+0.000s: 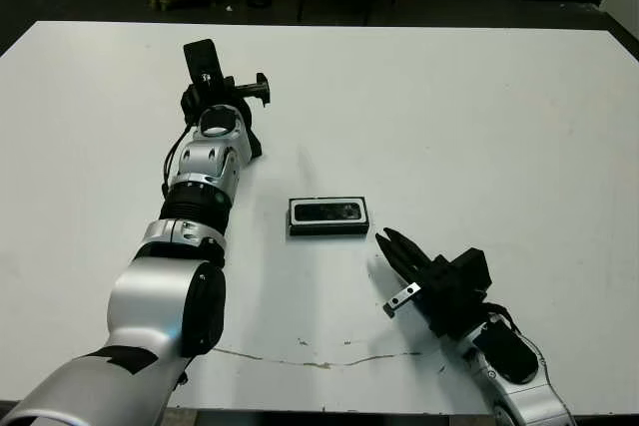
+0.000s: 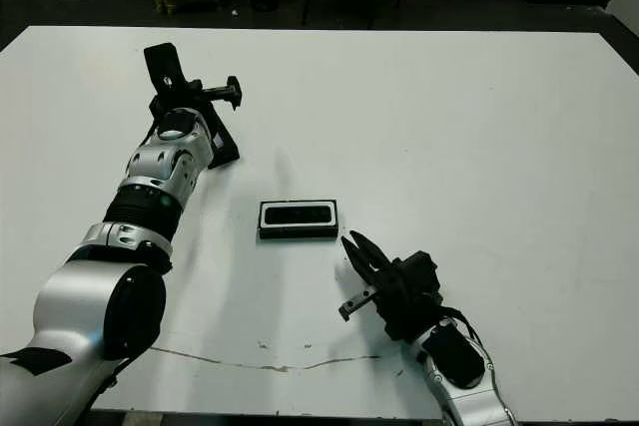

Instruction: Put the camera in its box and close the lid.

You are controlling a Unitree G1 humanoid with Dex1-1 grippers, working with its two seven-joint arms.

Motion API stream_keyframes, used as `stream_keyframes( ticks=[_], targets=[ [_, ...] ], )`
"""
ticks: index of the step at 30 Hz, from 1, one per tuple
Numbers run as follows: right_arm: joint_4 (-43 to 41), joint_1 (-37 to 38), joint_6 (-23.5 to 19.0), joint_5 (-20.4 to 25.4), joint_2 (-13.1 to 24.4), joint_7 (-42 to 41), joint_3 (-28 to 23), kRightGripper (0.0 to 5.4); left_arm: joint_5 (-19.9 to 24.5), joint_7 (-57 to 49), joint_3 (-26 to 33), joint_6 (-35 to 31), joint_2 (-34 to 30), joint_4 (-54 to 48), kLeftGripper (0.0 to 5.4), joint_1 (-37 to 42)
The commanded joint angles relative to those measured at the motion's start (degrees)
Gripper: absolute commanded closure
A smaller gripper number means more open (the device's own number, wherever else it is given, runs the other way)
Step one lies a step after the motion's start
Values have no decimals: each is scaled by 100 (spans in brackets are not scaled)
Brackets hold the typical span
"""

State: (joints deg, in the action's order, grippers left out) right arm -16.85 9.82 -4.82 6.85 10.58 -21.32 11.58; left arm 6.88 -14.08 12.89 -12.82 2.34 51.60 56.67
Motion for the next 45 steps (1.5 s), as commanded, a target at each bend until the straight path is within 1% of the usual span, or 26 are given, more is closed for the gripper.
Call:
stream_keyframes(
  ticks=[1,5,8,11,15,17,19,20,24,27,30,33,36,37,40,43,45],
  targets=[
    [53,-15,-95,7,46,-34,-4,540,-119,-227,-74,-101,-49,237,2,115],
    [-109,39,-347,-31,22,89,0,540,-252,-422,-181,-95,-122,366,2,162],
    [-110,29,-338,26,12,42,2,540,-350,-632,-224,-113,-132,455,2,212],
    [-84,-1,-310,135,-35,-26,15,540,-434,-621,-317,-265,-163,497,2,252],
    [-158,-27,-504,312,-125,-22,50,540,-388,-534,-308,-414,-156,501,2,292],
    [-44,-56,-398,417,-183,-94,42,540,-392,-513,-325,-485,-144,531,2,313],
    [-45,-73,-378,365,-145,-107,52,540,-443,-563,-372,-563,-121,601,2,337],
    [-78,-74,-428,350,-130,-95,49,540,-426,-587,-355,-562,-102,640,2,344],
    [-71,-53,-342,356,-117,-124,20,540,-386,-690,-301,-592,-42,812,2,399],
    [-58,-64,-380,389,-98,-146,-9,540,-300,-683,-225,-513,9,853,2,389],
    [29,-82,-256,350,-100,-176,-17,540,-180,-611,-126,-455,56,871,2,375],
    [143,-90,-6,337,-112,-248,-18,540,-96,-629,-48,-456,98,906,2,379],
    [86,-76,-28,286,-94,-208,-3,540,42,-841,126,-430,167,1018,2,429],
    [122,-78,57,285,-95,-234,-3,540,93,-885,180,-380,184,1056,2,435],
    [129,-84,131,186,-45,-237,19,540,240,-930,331,-193,222,1144,2,415],
    [115,-58,-25,339,-96,-257,-15,540,352,-884,425,-13,244,1207,2,374],
    [151,-30,9,351,-125,-235,-13,540,351,-935,429,-6,248,1281,2,387]
  ],
)
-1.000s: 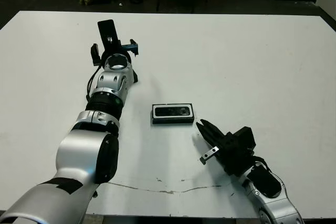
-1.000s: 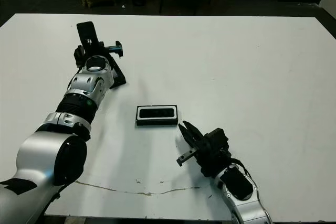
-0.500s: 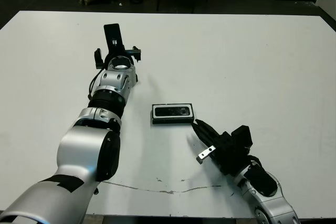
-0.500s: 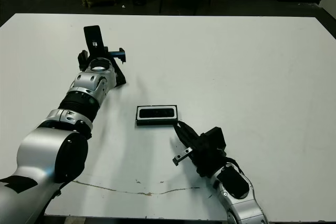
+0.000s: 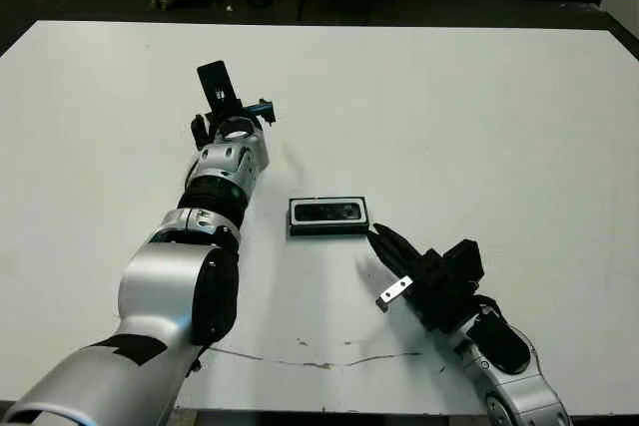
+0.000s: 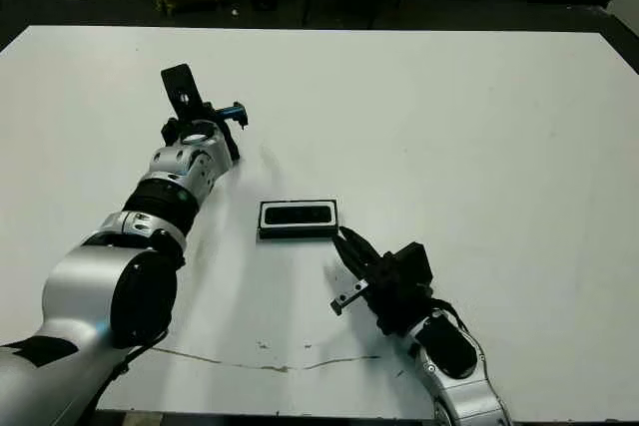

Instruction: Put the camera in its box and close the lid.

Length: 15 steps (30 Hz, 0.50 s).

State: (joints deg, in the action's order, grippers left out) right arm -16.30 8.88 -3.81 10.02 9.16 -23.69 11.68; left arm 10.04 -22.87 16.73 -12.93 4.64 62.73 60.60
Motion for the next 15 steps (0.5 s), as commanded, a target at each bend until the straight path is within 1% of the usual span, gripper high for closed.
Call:
stream_keyframes(
  ticks=[1,2,6,8,10,15],
  targets=[
    [123,70,-23,-2,20,7,-13,540,14,-76,24,-16,11,202,2,5],
    [185,59,123,-30,32,-30,-5,540,3,-95,14,-19,6,232,2,13],
    [268,27,330,-127,88,-85,17,540,-18,-236,1,-82,-12,350,2,70],
    [204,46,172,-84,69,-54,0,540,38,-126,35,-5,-8,336,2,34],
    [160,74,120,-47,32,-24,-7,540,63,-117,54,75,13,325,2,-3],
    [12,147,-39,-32,22,28,-5,540,-132,-203,-137,-136,-33,407,2,25]
  ],
)
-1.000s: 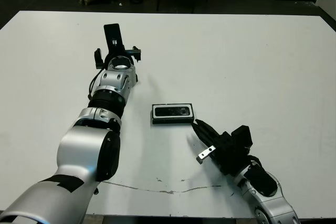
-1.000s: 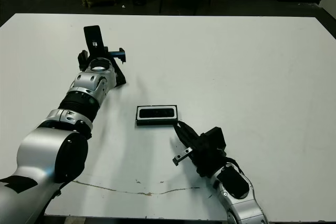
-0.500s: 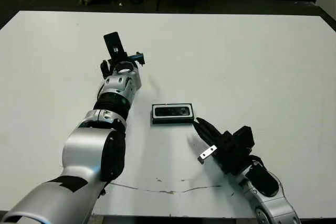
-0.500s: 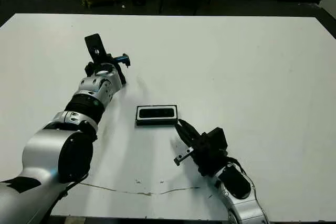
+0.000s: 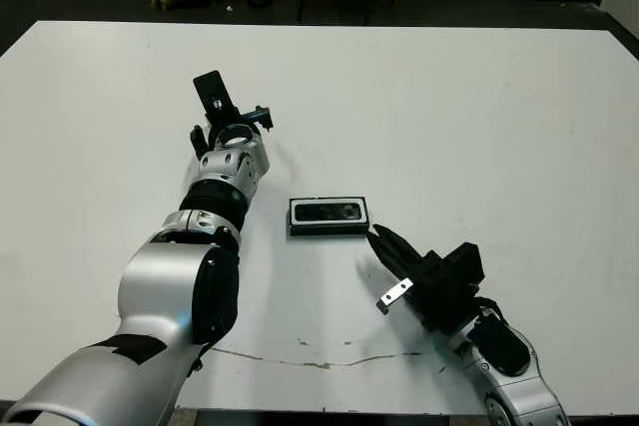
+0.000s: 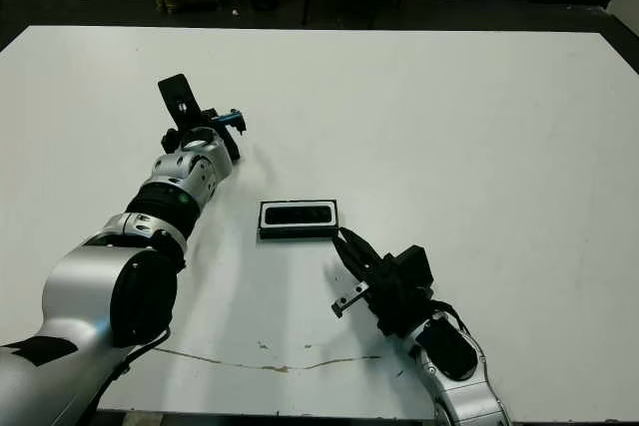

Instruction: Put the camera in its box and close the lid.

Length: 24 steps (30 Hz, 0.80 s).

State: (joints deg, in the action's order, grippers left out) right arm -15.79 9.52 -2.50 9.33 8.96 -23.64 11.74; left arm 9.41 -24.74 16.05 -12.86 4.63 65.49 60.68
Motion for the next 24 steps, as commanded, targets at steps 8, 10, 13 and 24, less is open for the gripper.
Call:
stream_keyframes(
  ticks=[8,10,13,24],
  targets=[
    [-161,131,-295,-55,66,135,48,540,-176,87,-218,-294,-55,154,2,-17],
    [-200,171,-329,-6,46,131,38,540,-212,171,-273,-339,-68,156,2,-39],
    [-123,187,-161,22,15,93,41,540,-198,214,-275,-313,-64,137,2,-84],
    [-353,286,-375,-11,10,210,103,540,-194,389,-287,-368,-80,166,2,-206]
  ],
)
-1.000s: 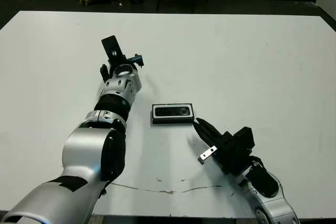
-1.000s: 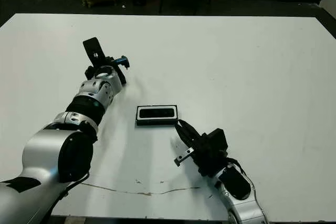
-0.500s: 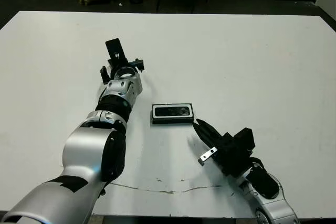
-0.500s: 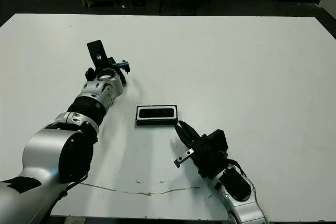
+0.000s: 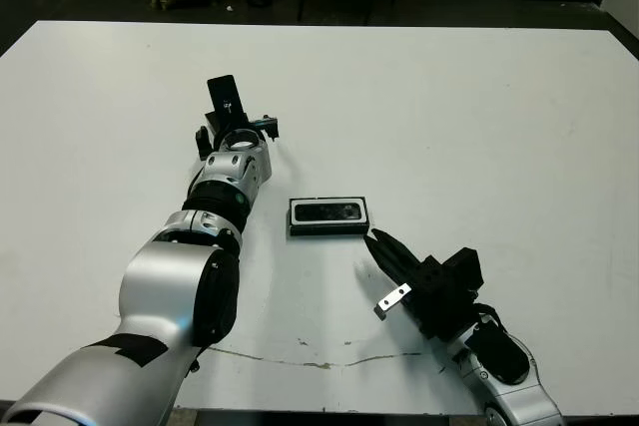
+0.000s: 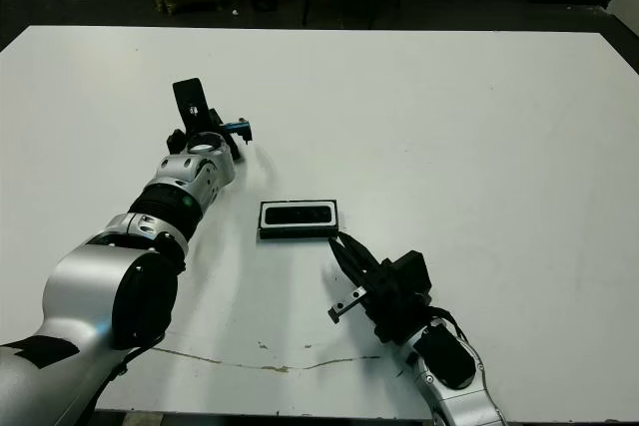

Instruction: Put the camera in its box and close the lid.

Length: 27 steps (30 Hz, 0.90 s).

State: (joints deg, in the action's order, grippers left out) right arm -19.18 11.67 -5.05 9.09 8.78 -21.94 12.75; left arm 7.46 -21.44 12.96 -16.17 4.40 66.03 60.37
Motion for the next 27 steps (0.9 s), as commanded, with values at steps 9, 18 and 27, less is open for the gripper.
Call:
stream_keyframes(
  ticks=[9,18,27],
  targets=[
    [170,115,271,62,11,-74,-10,540,-116,50,-82,-207,-85,229,2,-186],
    [66,162,102,97,5,-44,-20,540,-69,21,-25,-238,-66,266,2,-268],
    [-31,186,8,-66,62,73,28,540,-151,119,-131,-340,-89,276,2,-349]
  ],
)
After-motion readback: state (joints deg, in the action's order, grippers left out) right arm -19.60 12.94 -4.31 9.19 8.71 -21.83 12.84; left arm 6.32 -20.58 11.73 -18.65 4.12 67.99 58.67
